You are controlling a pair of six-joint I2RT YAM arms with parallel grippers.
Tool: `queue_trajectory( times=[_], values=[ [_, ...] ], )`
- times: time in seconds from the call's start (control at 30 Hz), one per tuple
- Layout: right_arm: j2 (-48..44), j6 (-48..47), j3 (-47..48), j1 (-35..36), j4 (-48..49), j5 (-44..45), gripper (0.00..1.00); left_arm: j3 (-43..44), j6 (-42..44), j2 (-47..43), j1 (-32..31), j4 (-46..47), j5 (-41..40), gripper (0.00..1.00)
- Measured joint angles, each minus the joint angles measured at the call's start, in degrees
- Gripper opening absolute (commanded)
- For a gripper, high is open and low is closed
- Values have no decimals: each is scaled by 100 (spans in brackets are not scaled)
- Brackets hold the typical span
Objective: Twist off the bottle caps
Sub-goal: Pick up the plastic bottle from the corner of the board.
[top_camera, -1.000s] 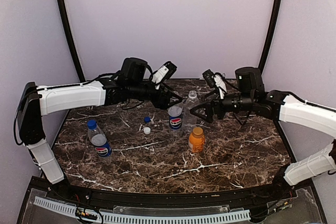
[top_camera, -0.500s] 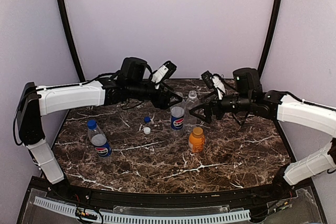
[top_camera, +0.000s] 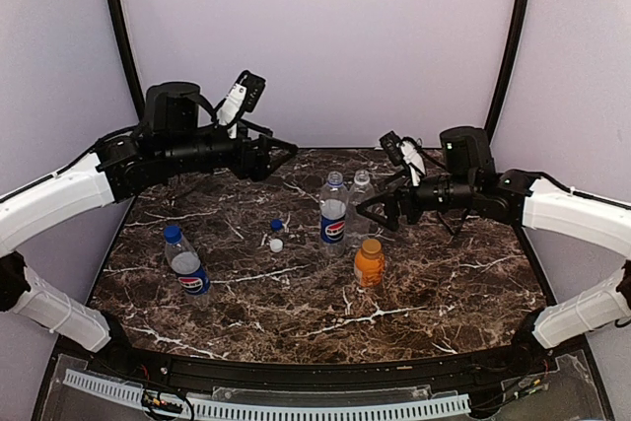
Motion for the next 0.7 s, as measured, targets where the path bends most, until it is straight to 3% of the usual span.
queue_trajectory(
  times=[0.4,0.7],
  values=[
    [-72,188,0,0,7,-101,98,101,-1423,-1937,0,-3724,-1749,79],
    [85,365,0,0,85,-304,97,-278,-2426,-2321,0,-5464,-1950,76]
  ],
)
